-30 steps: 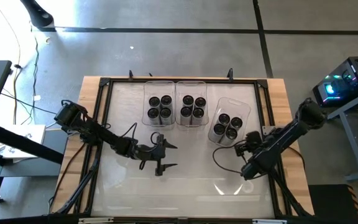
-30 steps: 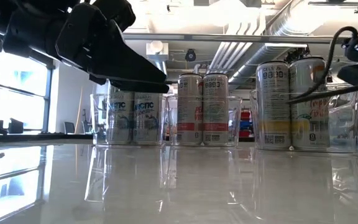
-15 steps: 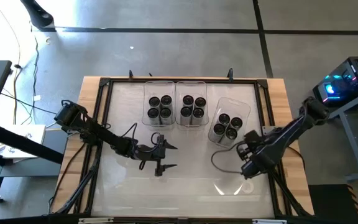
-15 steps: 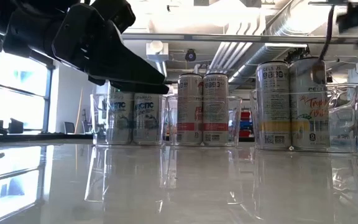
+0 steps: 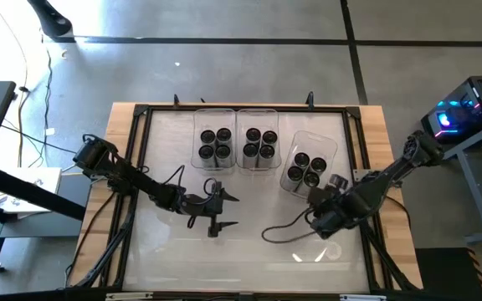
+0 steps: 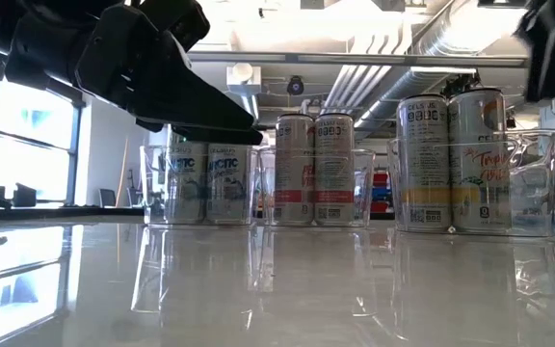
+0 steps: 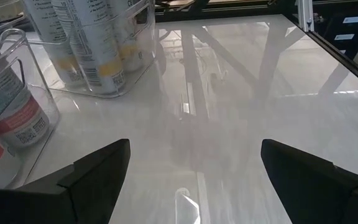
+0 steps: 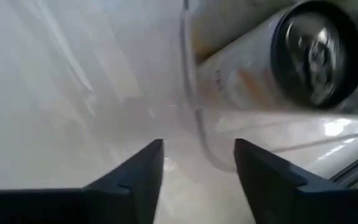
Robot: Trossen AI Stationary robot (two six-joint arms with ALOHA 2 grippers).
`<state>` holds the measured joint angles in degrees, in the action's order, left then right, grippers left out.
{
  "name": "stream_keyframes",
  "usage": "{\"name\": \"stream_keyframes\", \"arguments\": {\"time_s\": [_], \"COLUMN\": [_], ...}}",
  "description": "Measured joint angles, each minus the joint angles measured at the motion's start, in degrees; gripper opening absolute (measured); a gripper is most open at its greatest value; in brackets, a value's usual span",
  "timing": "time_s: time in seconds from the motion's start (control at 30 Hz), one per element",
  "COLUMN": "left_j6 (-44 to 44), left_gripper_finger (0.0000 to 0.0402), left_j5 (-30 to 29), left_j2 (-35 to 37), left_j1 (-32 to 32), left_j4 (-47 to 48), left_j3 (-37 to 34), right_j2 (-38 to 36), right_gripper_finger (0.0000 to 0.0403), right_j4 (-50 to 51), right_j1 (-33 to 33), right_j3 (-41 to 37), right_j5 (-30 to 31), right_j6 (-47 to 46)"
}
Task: Sort soda cans
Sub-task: Move the transparent bins to the top center of the table
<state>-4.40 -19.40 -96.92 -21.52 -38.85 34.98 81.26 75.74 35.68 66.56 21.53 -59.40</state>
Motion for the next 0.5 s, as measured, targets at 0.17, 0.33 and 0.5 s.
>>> {"name": "stream_keyframes", "arguments": {"time_s": [0.17, 0.33, 0.5], "left_j6": [-0.02, -0.02, -0.04], "left_gripper_finger": [0.0355, 0.0355, 0.0355], "left_j5": [0.44, 0.44, 0.42], "left_j2": [0.00, -0.04, -0.04], "left_j1": [-0.02, -0.02, -0.01], "left_j4": [0.02, 0.02, 0.02], "left_j3": [0.00, 0.00, 0.00], "right_j2": [0.02, 0.06, -0.16], "right_gripper_finger": [0.0217, 0.0182, 0.0105], "right_j4": [-5.00, -11.87, -13.42], "right_j1": [-5.89, -10.07, -11.69], "right_j3": [-4.34, -8.71, -9.96], "right_j5": [-2.72, -7.01, -6.95], "right_j6": [9.49, 14.55, 16.90]}}
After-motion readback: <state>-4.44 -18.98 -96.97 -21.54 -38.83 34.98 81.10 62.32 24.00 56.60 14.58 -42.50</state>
